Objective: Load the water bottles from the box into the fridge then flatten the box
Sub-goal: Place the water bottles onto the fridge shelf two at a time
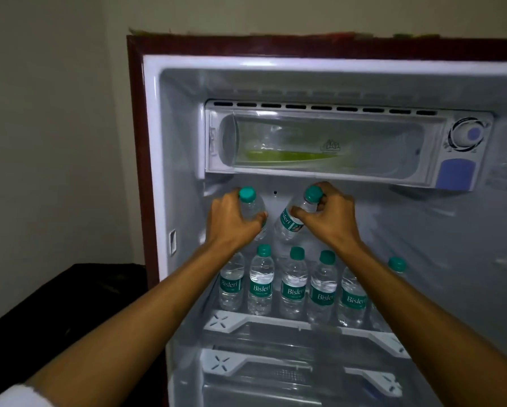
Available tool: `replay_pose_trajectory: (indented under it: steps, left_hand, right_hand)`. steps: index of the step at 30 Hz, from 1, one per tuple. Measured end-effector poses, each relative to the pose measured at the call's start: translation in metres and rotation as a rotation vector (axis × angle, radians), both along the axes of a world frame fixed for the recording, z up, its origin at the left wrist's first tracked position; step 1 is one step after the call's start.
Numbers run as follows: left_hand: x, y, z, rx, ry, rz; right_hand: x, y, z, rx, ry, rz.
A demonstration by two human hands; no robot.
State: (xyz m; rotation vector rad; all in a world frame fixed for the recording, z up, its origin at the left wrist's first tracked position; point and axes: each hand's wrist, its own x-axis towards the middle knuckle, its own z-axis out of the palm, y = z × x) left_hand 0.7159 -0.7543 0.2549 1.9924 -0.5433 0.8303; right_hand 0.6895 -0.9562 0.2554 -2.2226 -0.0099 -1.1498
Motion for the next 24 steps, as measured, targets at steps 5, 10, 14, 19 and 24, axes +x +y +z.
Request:
replay_pose_trajectory:
  steps: [5,10,14,19,24]
  left_hand:
    - [0.052,-0.019,-0.015,0.121,0.284,0.082]
    - [0.071,-0.02,-0.008,0.424,0.525,0.211]
    - [0.074,-0.027,-0.001,0.555,0.64,0.184]
    - [0.075,-0.029,0.005,0.661,0.686,0.17]
    - [0.073,-0.029,0.005,0.69,0.709,0.173]
  right_hand:
    - [0.053,0.001,-0.002,-0.051,0.317,-0.051]
    - [0.081,0.022,-0.012,-0.171,0.604,-0.087]
    - [0.094,0.036,-0.023,-0.209,0.757,-0.088]
    - [0.1,0.044,-0.024,-0.229,0.863,-0.105]
    - [0.103,0.052,-0.025,-0.21,0.944,-0.105]
